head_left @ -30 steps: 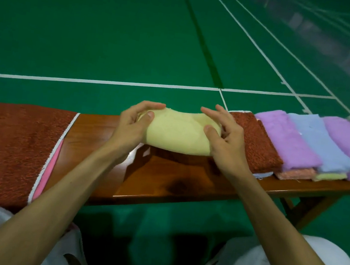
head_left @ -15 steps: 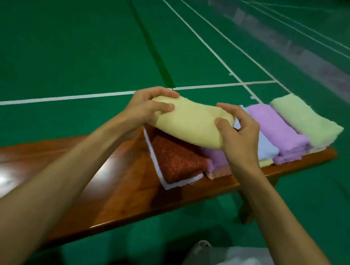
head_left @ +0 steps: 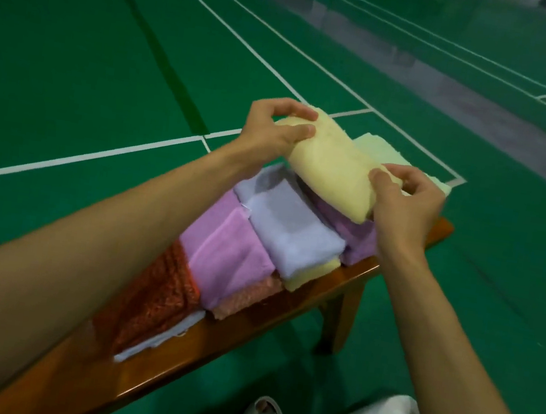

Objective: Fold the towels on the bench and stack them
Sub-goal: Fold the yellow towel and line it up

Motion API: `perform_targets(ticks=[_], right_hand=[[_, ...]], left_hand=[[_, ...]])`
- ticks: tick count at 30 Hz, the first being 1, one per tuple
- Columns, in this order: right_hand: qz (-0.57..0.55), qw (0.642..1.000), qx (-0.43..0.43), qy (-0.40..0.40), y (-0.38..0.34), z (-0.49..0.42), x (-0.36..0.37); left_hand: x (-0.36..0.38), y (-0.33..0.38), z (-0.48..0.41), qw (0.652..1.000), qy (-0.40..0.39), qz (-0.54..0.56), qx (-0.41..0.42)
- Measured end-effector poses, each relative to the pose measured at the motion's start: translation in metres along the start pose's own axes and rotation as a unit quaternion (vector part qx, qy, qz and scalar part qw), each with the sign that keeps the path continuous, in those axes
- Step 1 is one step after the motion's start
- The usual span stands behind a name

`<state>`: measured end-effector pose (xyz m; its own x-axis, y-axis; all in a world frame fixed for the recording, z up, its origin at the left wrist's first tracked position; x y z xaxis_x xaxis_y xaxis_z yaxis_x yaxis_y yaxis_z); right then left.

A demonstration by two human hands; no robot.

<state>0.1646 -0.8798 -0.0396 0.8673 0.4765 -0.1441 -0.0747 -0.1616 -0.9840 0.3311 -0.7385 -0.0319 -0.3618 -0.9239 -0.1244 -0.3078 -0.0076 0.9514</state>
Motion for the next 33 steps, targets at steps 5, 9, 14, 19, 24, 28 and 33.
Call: perform_targets(ticks=[5, 9, 14, 19, 24, 28, 33], right_hand=[[0.154, 0.988, -0.023, 0.021, 0.022, -0.019, -0.015], [0.325, 0.934, -0.146, 0.033, 0.025, -0.021, -0.022], [0.403, 0.865, -0.294, -0.062, -0.007, -0.058, -0.014], [0.526, 0.752, -0.247, -0.313, 0.021, -0.105, 0.017], [0.531, 0.76, -0.231, -0.297, 0.046, -0.106, 0.012], [0.53, 0.76, -0.226, -0.302, 0.042, -0.101, 0.012], [0.485, 0.786, -0.244, -0.295, 0.021, -0.085, 0.006]], left_hand=[[0.041, -0.043, -0.017, 0.993, -0.055, -0.104, -0.029], [0.044, -0.042, -0.01, 0.943, -0.031, -0.328, 0.052], [0.067, -0.012, 0.028, 0.874, -0.108, -0.45, 0.151], [0.087, -0.035, 0.046, 0.854, -0.187, -0.475, 0.099], [0.093, -0.04, 0.05, 0.849, -0.17, -0.486, 0.113], [0.089, -0.033, 0.051, 0.85, -0.187, -0.483, 0.095], [0.071, -0.008, 0.055, 0.854, -0.22, -0.466, 0.071]])
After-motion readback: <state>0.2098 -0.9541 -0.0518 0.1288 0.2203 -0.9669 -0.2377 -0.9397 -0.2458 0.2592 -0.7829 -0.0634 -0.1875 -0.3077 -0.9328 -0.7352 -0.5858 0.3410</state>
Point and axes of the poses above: each hand's wrist, its own z-axis away from the middle knuckle, its own x-axis out of the palm, y = z × x, the point moved 2 cm from there along -z, towards the middle knuckle, and after that the axes turned 3 degrees about x, right-handed, at the moved point
